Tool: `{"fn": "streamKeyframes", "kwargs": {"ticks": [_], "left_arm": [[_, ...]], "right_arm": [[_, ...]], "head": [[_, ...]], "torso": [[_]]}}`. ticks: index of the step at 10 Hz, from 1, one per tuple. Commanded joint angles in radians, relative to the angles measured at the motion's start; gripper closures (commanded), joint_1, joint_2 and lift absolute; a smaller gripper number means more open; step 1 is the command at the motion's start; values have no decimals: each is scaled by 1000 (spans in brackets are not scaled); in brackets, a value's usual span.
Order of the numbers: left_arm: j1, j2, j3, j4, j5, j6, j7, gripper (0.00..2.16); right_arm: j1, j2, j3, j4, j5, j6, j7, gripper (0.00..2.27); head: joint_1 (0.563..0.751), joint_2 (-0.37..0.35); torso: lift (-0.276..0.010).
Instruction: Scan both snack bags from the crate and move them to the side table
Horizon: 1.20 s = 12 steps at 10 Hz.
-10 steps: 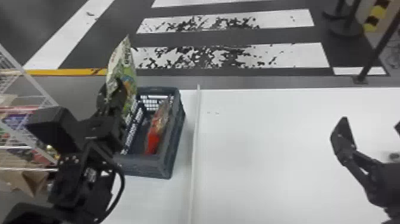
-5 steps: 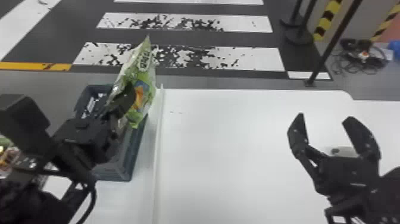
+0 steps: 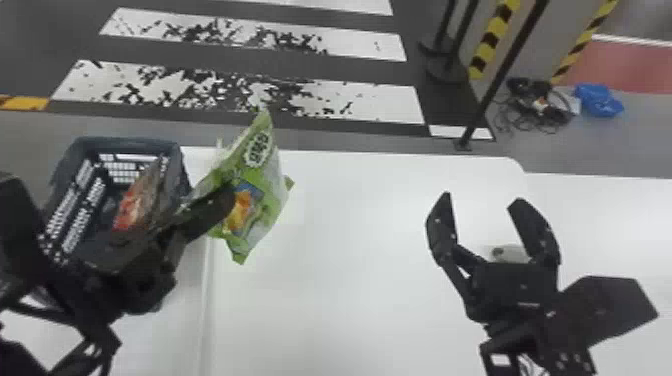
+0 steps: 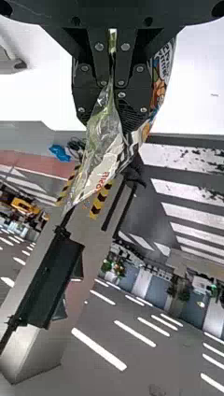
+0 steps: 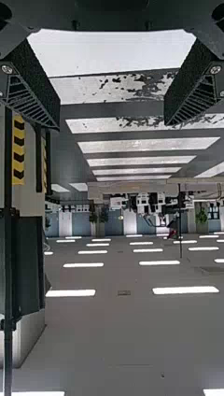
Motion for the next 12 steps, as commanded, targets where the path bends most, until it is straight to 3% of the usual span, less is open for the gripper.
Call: {"fn": "streamKeyframes", "kwargs": {"ticks": [1,3,4,7,11,12], "left_arm": [[-20,-7,11,55,23,38,-50,2081],[-72,-21,33,156,82,109,-116,2081],[-100,-28,17,200,68,124,-122,2081],[-184,-76,-84,338,57,124,-158,2142],[-276,-126,-142,532,99,127,-185,2142],[-308,-146,-154,593,115,146,-210,2142]], "right_arm": [[0,1,0,2,1,-5,1,97],[0,5,3,5,7,-5,1,97],[-2,7,3,8,7,-5,1,97],[6,2,0,6,10,-14,1,97],[18,-11,-13,6,9,-29,0,97],[18,-11,-13,6,10,-29,1,97]], "head": [[695,-150],[695,-164],[695,-166],[695,-205],[695,-296],[695,-303]], "torso": [[-29],[-29],[-29],[-29],[-29],[-29]]}}
